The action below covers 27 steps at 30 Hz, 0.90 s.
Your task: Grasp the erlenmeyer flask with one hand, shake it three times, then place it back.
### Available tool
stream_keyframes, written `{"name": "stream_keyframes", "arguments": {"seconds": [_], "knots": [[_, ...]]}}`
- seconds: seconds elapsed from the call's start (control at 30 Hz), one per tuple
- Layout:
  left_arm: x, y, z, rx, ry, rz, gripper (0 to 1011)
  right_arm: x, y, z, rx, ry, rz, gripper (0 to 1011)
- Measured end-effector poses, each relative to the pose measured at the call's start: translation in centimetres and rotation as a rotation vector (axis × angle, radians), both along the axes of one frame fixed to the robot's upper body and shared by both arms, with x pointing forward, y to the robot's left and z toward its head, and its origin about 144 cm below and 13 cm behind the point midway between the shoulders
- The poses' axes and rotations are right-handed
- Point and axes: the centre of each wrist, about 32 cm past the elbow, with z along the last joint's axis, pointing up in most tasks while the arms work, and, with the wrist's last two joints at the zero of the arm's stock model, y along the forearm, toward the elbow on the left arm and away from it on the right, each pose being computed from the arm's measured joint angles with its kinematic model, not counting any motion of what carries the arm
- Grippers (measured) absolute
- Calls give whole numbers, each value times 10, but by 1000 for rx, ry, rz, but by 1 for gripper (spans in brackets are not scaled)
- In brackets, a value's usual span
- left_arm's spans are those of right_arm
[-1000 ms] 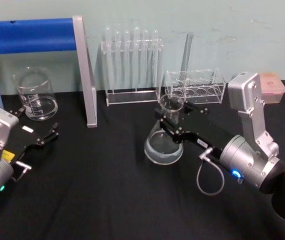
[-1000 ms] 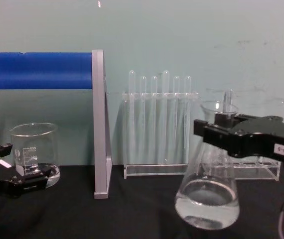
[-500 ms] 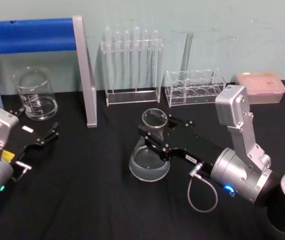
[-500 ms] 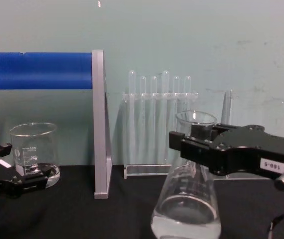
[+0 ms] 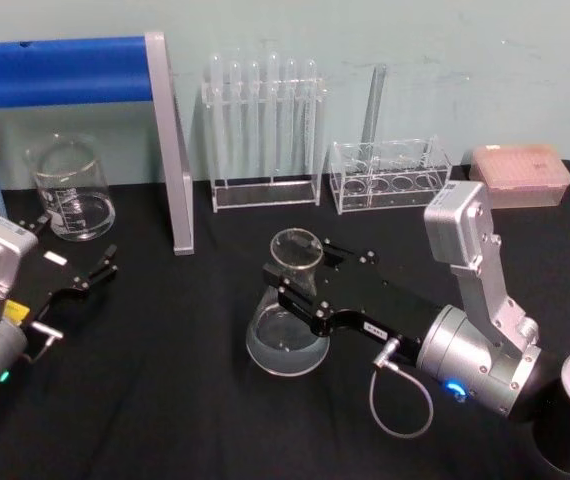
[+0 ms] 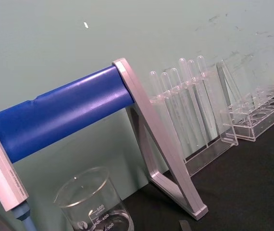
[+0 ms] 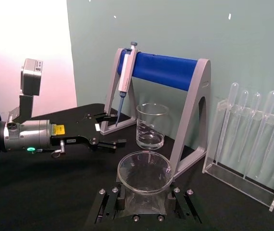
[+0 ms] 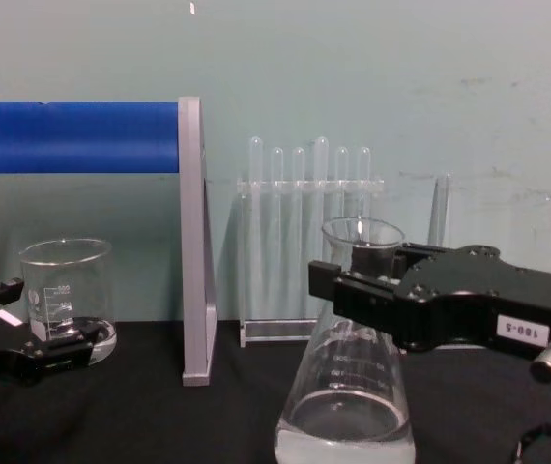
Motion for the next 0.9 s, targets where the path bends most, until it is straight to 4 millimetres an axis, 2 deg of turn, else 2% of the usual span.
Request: {"name": "stream_keyframes", "arguments": {"seconds": [0.37,0.9], "knots": [[0,0,0,0,0,0,1001,10,-7,2,-1,-10,-51,450],[0,0,0,0,0,0,1001,38,-35,2,-11,-27,-257,450]]}}
